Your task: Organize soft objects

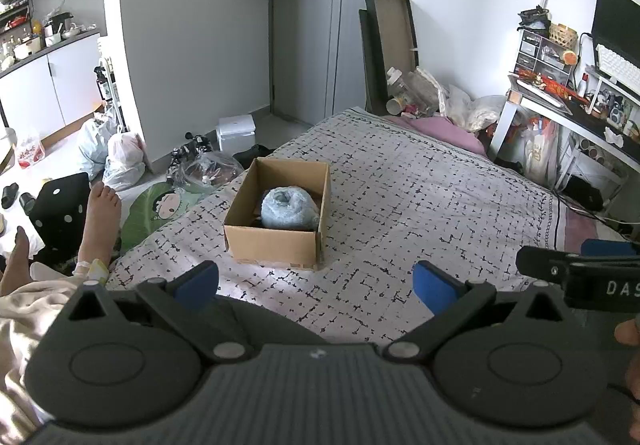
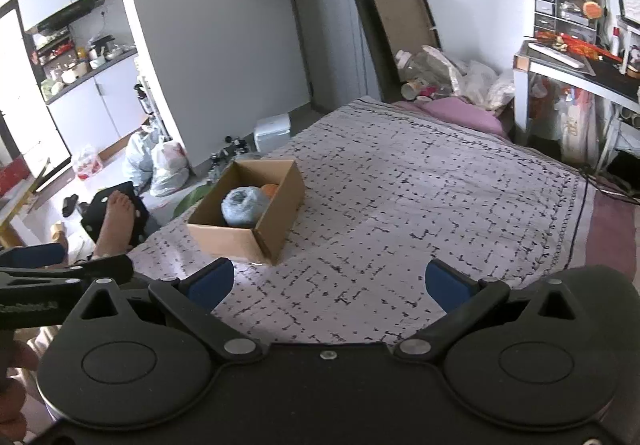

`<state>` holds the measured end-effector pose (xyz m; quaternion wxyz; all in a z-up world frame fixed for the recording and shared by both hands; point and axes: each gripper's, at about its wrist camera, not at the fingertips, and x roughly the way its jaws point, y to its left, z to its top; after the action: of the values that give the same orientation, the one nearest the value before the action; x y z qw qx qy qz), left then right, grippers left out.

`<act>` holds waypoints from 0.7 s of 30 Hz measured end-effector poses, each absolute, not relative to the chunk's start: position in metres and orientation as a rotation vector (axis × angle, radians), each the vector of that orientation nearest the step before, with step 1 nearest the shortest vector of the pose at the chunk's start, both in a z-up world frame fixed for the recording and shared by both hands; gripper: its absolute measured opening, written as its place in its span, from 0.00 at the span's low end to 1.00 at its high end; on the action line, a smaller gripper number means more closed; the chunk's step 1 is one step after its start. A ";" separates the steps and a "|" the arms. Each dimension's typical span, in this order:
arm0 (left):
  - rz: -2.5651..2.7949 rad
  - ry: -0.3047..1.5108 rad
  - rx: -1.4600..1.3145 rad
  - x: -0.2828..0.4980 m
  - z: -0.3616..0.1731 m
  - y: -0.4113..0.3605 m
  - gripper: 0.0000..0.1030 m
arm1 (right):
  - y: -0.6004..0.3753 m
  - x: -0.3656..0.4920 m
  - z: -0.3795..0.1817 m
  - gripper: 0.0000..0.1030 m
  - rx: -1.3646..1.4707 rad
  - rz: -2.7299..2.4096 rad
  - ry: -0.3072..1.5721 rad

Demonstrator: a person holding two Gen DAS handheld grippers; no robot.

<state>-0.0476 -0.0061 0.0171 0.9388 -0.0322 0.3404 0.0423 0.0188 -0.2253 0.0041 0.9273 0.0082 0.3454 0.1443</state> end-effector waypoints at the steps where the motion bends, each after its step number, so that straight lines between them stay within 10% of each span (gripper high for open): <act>1: 0.087 0.695 -0.065 -0.047 0.017 -0.006 1.00 | -0.225 0.019 0.003 1.00 0.014 0.293 0.708; 21: 0.073 0.702 -0.081 -0.046 0.016 -0.009 1.00 | -0.225 0.019 0.004 1.00 0.022 0.304 0.706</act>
<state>-0.0464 -0.0088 0.0159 0.9376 -0.0394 0.3436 0.0355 0.0188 -0.2251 0.0040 0.9269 0.0105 0.3444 0.1484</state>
